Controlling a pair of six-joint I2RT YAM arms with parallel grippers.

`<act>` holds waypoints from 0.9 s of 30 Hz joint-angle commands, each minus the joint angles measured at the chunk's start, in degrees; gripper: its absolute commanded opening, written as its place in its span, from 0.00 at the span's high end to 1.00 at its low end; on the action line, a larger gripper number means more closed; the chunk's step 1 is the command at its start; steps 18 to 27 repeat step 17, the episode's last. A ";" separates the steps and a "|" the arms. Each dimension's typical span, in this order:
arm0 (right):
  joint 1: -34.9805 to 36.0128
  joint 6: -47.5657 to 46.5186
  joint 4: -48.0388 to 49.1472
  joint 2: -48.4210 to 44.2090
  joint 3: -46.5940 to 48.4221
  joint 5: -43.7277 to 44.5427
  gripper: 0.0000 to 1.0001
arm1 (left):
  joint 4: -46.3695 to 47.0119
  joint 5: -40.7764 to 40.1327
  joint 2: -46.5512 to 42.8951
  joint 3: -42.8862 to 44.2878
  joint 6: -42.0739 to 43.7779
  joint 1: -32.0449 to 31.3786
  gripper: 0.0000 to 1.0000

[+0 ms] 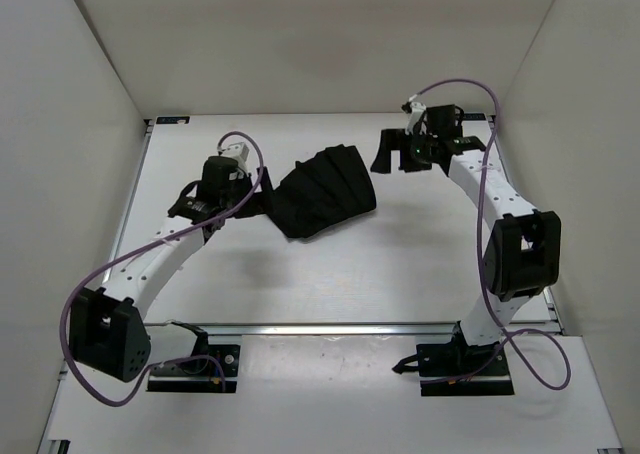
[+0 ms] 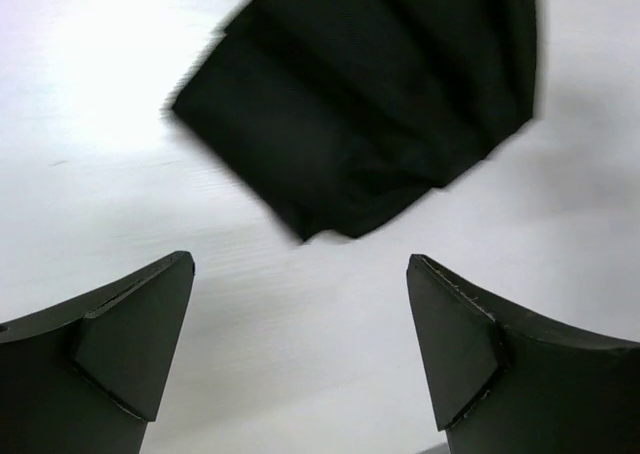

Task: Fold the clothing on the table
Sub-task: Fold the skirt

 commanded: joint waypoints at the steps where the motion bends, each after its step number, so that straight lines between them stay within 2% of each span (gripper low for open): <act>1: -3.35 -1.78 -3.34 -4.16 -7.46 4.21 0.01 | -7.47 -5.55 -2.63 -1.25 3.62 4.02 0.01; 3: -4.50 -1.96 -0.61 -8.04 -14.48 4.20 0.01 | -7.73 -5.72 -4.12 -2.74 5.03 4.12 0.01; 7: -5.38 -2.83 1.87 -13.67 -20.13 6.58 0.01 | -5.37 -6.78 -7.56 -5.73 6.71 2.71 0.01; 11: -5.12 -2.22 3.09 -15.52 -22.59 6.32 0.01 | -4.21 -5.02 -7.83 -7.66 6.97 3.23 0.01; 13: -5.64 -1.52 3.62 -15.79 -23.73 5.17 0.01 | -5.18 -6.59 -7.12 -6.79 7.23 2.19 0.01; 27: -5.03 -1.34 4.23 -16.14 -23.74 5.17 0.01 | -7.46 -7.84 -5.63 -5.13 8.64 1.83 0.01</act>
